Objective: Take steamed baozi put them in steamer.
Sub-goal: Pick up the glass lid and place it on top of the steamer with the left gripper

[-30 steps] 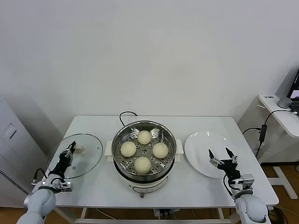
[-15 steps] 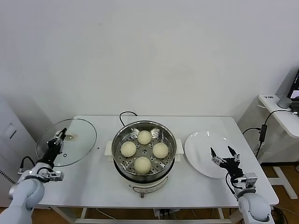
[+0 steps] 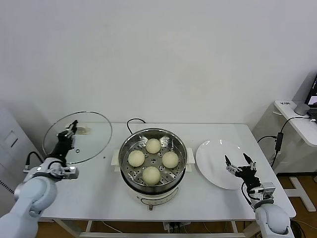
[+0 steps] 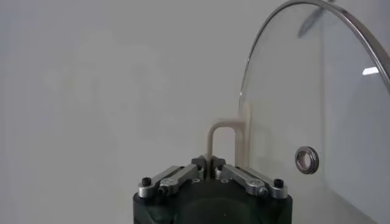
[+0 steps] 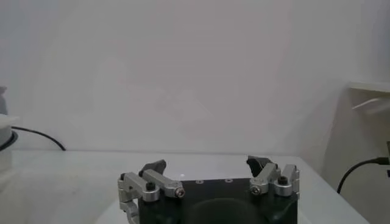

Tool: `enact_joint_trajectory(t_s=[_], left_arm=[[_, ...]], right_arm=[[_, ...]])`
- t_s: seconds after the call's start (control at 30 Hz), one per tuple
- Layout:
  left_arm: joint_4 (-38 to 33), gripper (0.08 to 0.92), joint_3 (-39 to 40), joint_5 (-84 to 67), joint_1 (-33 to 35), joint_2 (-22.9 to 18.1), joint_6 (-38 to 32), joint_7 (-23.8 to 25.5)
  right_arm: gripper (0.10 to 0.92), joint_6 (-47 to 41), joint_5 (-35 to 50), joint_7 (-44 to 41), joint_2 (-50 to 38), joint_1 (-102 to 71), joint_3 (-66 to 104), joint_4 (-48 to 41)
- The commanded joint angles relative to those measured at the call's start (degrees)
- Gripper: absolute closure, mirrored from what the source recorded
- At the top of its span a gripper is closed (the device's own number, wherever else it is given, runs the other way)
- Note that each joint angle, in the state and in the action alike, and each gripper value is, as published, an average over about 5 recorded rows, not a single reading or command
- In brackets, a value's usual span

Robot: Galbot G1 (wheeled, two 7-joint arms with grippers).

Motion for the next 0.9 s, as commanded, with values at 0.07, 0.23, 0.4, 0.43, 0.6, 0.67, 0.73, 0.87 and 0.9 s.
enact_joint_trajectory(t_s=[0.07, 0.23, 0.4, 0.43, 0.6, 0.67, 0.73, 0.87, 0.9], left_arm=[[-12.2, 0.888, 18.3, 6.6, -6.2, -1.9, 22.0, 8.4], [-11.5, 0.888, 25.3, 12.8, -9.3, -6.1, 23.7, 10.6], [-10.0, 0.888, 29.4, 17.3, -11.4, -9.5, 25.4, 13.1], [-9.8, 0.888, 29.8, 18.1, -11.6, -10.2, 25.6, 13.6], [-9.1, 0.888, 30.9, 22.0, -12.1, -13.1, 26.4, 15.7], [-8.6, 0.888, 31.3, 23.5, -12.1, -14.3, 26.7, 16.2], [-8.2, 0.888, 31.7, 24.8, -11.9, -15.3, 27.0, 16.7], [-7.8, 0.888, 32.6, 27.2, -11.4, -17.2, 27.7, 17.4], [-7.8, 0.888, 32.7, 27.8, -11.2, -17.6, 27.9, 17.5]], right_arm=[[0.203, 0.2, 0.0, -0.3, -0.8, 0.3, 0.4, -0.5], [0.203, 0.0, 0.1, -0.2, -1.3, 0.4, 0.4, -0.5], [0.203, 0.1, 0.3, -0.3, -1.3, 0.4, 0.7, -1.0], [0.203, 0.2, 0.3, -0.4, -1.3, 0.4, 0.8, -1.1], [0.203, 0.4, 0.3, -0.5, -1.3, 0.5, 1.0, -1.8], [0.203, 0.4, 0.3, -0.5, -1.1, 0.6, 1.0, -2.1], [0.203, 0.4, 0.2, -0.6, -0.9, 0.7, 1.0, -2.4], [0.203, 0.6, 0.1, -0.7, -0.7, 0.9, 0.9, -2.9], [0.203, 0.6, 0.1, -0.7, -0.7, 0.9, 0.9, -3.0]])
